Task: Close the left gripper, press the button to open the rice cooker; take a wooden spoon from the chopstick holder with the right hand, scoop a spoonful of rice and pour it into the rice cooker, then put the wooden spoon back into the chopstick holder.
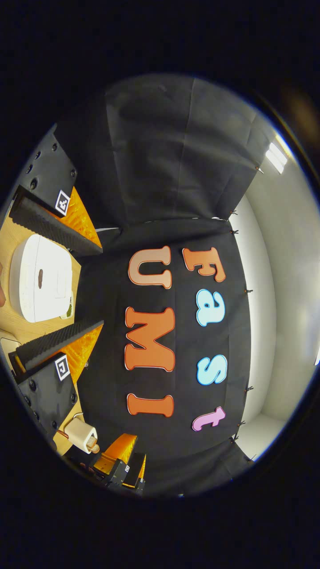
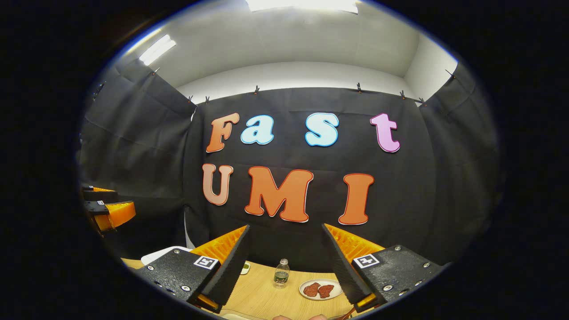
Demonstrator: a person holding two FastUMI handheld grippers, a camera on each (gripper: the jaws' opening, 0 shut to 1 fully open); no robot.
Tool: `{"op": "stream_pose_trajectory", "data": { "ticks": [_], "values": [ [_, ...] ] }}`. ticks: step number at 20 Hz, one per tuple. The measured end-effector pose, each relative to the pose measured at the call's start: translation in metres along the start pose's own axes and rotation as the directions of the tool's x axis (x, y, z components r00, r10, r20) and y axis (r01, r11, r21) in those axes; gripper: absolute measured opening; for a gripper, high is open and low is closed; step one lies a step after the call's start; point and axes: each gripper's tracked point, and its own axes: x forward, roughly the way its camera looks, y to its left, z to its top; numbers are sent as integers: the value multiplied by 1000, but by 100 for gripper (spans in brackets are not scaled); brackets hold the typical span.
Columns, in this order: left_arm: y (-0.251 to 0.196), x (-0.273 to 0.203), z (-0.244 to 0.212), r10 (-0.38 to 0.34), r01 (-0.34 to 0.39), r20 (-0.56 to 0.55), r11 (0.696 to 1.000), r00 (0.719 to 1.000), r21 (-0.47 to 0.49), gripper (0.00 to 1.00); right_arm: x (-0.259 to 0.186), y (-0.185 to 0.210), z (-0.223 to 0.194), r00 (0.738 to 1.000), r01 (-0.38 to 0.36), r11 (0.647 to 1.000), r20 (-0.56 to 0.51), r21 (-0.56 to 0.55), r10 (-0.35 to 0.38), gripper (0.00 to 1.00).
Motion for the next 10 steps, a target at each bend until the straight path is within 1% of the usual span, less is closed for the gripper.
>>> {"op": "stream_pose_trajectory", "data": {
  "ticks": [3, 4, 6, 7, 8, 10],
  "values": [
    [-3, 4, 3, -30, 30, 12, 1000, 999, 6, 98, -2, 1, -1, 1000, 14, 1000, -8, -2, -14, 95],
    [-4, 4, 4, -34, 34, 16, 999, 999, 9, 97, -2, 0, -2, 1000, 16, 1000, -12, 1, -16, 97],
    [-9, 3, 6, -45, 45, 23, 999, 999, 6, 97, -3, 0, -4, 1000, 21, 1000, -20, 7, -20, 97],
    [-10, 3, 3, -48, 47, 23, 999, 999, 2, 97, -4, -2, -6, 999, 22, 1000, -24, 5, -22, 95],
    [-11, 3, 3, -46, 46, 19, 999, 999, 1, 97, -5, -3, -8, 999, 21, 1000, -29, -2, -21, 95],
    [-6, 3, -4, -17, 17, -4, 1000, 1000, 10, 97, -5, -5, -11, 999, 20, 1000, -38, -10, -20, 95]
  ]
}}
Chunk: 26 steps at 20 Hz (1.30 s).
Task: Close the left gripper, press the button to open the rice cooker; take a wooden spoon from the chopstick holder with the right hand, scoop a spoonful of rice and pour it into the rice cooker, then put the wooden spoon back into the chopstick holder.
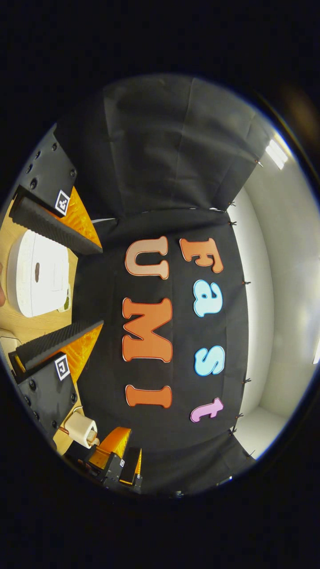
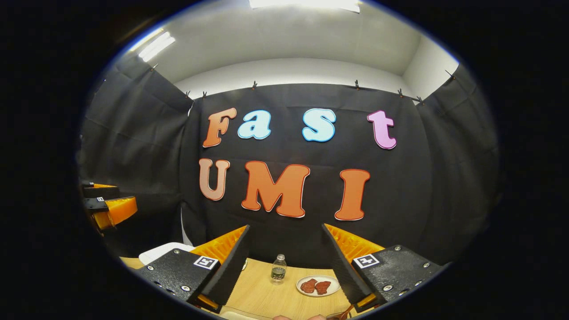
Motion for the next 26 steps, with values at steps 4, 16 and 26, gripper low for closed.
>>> {"op": "stream_pose_trajectory", "data": {
  "ticks": [4, 16, 26],
  "values": [
    [6, 2, -9, 41, -41, -37, 999, 998, 1, 97, -1, -5, -6, 1000, -2, 1000, -16, 0, 2, 95],
    [37, 24, -46, 128, -128, -186, 992, 974, 12, 93, 1, -28, -21, 999, 30, 1000, -42, 1, -30, 95],
    [58, 54, -141, 80, -143, -517, 986, 852, -83, 6, 10, -50, -44, 993, 79, 997, -83, -24, -81, 95]
  ]
}}
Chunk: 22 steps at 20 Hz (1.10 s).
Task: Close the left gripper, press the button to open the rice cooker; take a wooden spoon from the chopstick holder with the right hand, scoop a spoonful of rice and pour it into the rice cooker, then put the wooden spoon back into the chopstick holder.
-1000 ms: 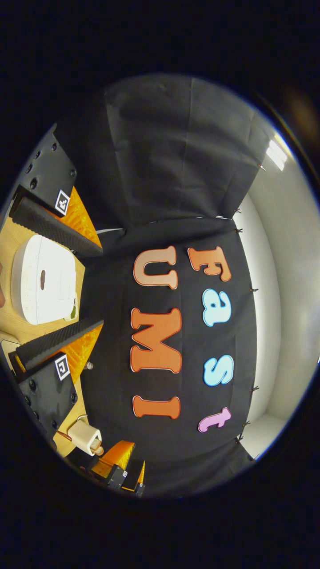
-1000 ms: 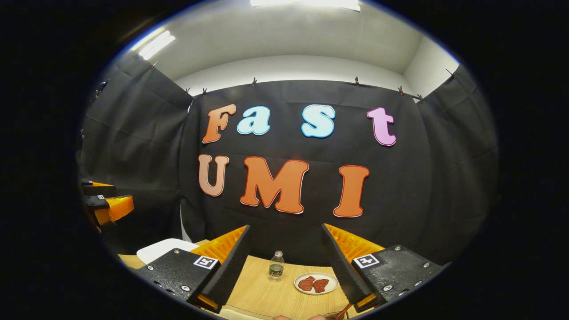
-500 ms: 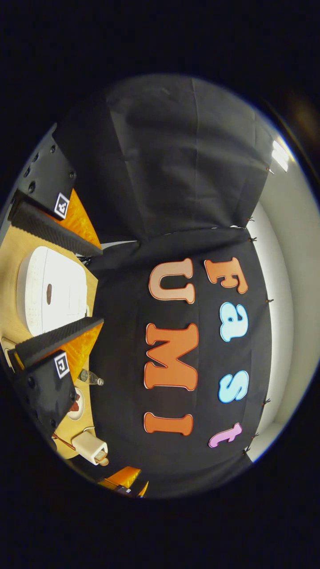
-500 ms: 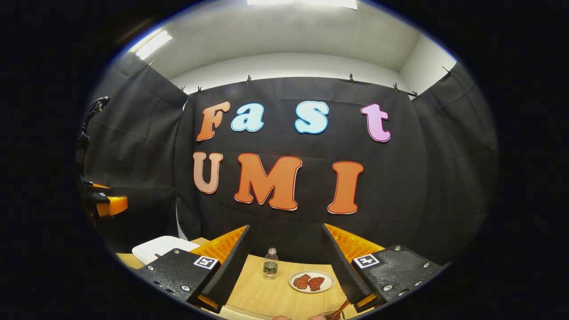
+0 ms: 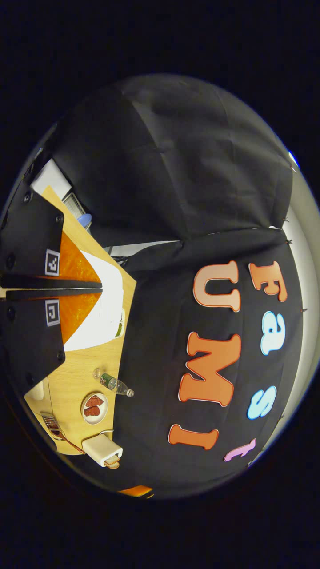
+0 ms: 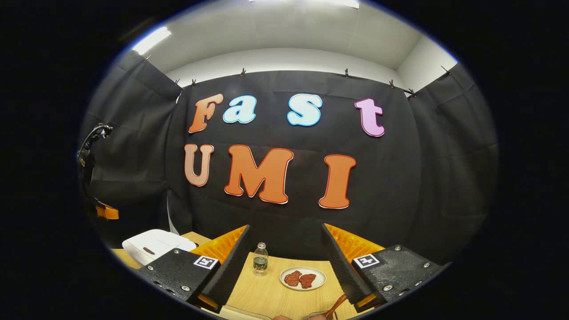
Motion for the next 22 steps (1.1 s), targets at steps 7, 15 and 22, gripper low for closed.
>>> {"op": "stream_pose_trajectory", "data": {
  "ticks": [7, 15, 22],
  "values": [
    [-9, 39, -37, -147, 93, -304, 978, 941, -185, 6, 1, -28, -24, 996, 72, 997, -56, -12, -72, 95],
    [-23, 81, -84, -195, 75, -551, 970, 811, -233, 5, -2, -58, -44, 983, 143, 989, -108, -31, -146, 95],
    [-24, 91, -94, -224, 59, -590, 956, 775, -286, 6, -1, -64, -53, 979, 155, 987, -125, -44, -159, 95]
  ]
}}
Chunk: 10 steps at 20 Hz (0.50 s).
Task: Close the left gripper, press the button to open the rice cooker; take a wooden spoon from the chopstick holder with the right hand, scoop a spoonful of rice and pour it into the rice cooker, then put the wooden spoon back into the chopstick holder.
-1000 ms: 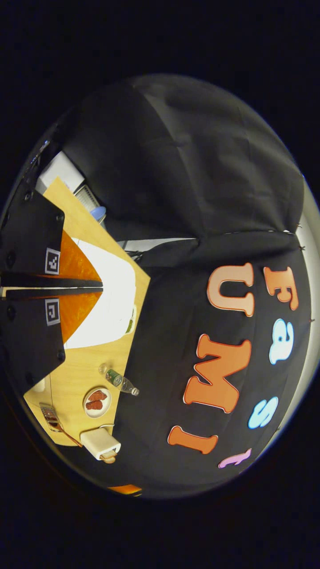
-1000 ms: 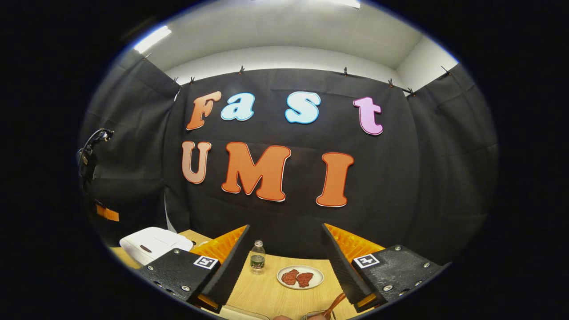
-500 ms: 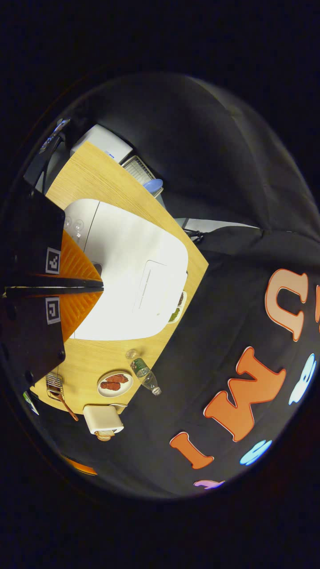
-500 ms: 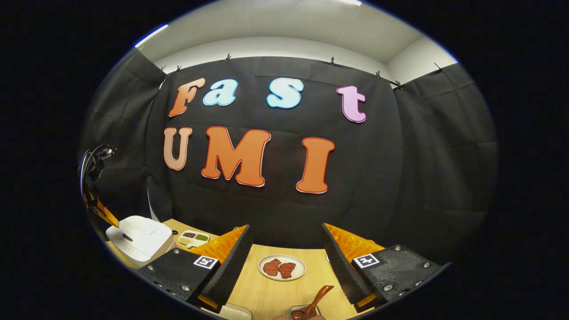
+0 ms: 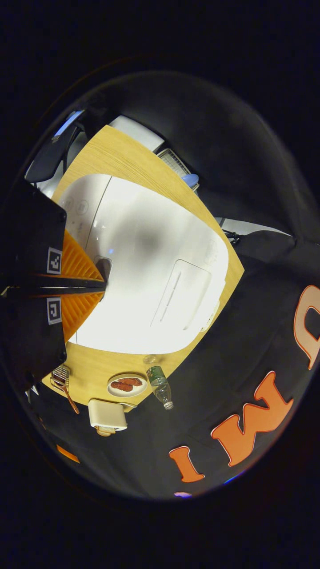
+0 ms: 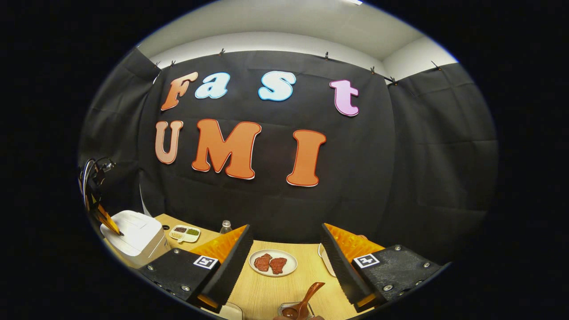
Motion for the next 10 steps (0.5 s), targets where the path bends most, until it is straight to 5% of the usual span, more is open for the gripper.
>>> {"op": "stream_pose_trajectory", "data": {
  "ticks": [10],
  "values": [
    [4, 10, 0, 25, -25, 7, 999, 1000, 33, 5, -2, 6, -7, 1000, -16, 1000, -24, -13, 16, 95]
  ]
}}
